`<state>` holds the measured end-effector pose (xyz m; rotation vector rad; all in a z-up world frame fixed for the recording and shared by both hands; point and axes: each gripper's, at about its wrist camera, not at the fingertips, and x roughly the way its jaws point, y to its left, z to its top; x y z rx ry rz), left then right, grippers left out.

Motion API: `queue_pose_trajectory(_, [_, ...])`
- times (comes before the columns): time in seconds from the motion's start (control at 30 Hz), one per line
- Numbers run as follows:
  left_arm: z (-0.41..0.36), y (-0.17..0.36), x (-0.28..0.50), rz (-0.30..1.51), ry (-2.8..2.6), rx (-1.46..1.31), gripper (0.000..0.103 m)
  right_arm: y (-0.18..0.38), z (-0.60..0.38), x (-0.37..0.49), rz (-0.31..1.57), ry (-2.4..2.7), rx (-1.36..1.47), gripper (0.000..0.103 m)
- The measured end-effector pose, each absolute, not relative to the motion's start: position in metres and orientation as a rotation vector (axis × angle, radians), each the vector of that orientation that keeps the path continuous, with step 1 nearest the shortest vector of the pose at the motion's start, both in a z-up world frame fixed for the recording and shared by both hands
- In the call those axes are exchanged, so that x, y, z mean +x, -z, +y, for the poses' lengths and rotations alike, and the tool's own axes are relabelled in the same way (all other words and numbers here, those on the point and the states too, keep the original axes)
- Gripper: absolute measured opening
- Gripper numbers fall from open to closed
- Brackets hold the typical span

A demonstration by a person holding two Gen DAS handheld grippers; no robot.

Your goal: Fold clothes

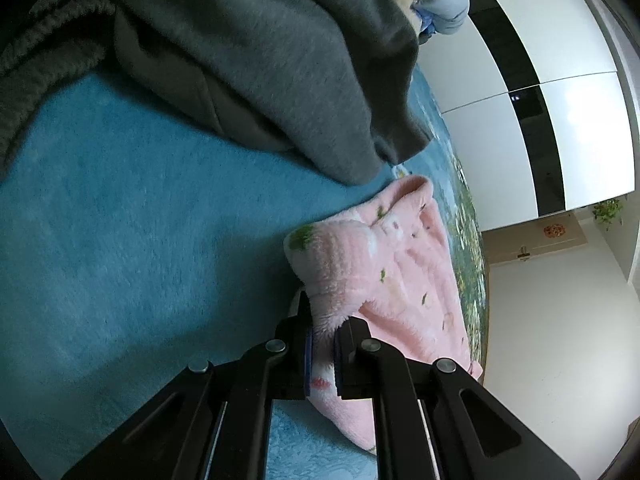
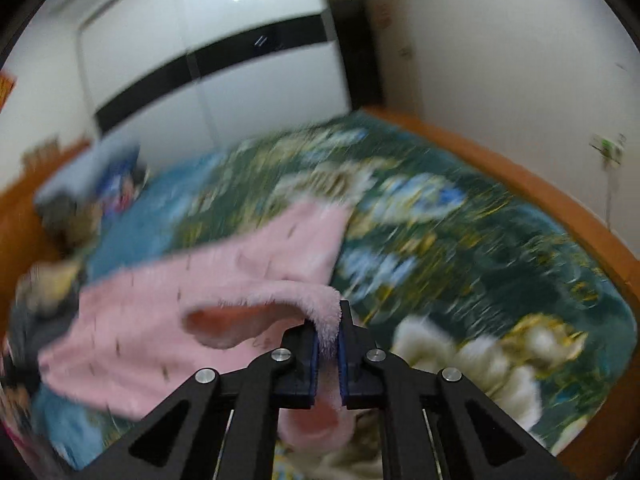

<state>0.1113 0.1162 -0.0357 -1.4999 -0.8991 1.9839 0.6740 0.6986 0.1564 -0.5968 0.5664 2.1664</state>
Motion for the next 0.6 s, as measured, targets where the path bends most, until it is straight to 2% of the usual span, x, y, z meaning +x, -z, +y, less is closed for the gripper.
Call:
queue_pose_trajectory(0.13, [0.111,0.034,0.110,-0.907,-1.991,-1.492,0.007,-0.156,0.744,0.694,0.656,-2.038,-0.567,0.008])
queue_pose_trajectory(0.23, [0.112,0.036,0.109,-0.911,-1.995,-1.507,0.007,-0.125,0.775,0.702,0.774,-1.929,-0.609,0.008])
queue_pose_trajectory(0.33, [0.113,0.031,0.108,-0.927,-2.012,-1.490,0.007,-0.109,0.786,0.701,0.809,-1.892,-0.631,0.008])
queue_pose_trajectory(0.53, [0.111,-0.017,0.105,-0.944,-1.977,-1.364,0.005,-0.151,0.782,0.710,0.753,-1.920,-0.583,0.007])
queue_pose_trajectory(0.6, [0.116,-0.026,0.108,-0.870,-2.005,-1.340,0.005,-0.160,0.785,0.714,0.729,-1.900,-0.593,0.007])
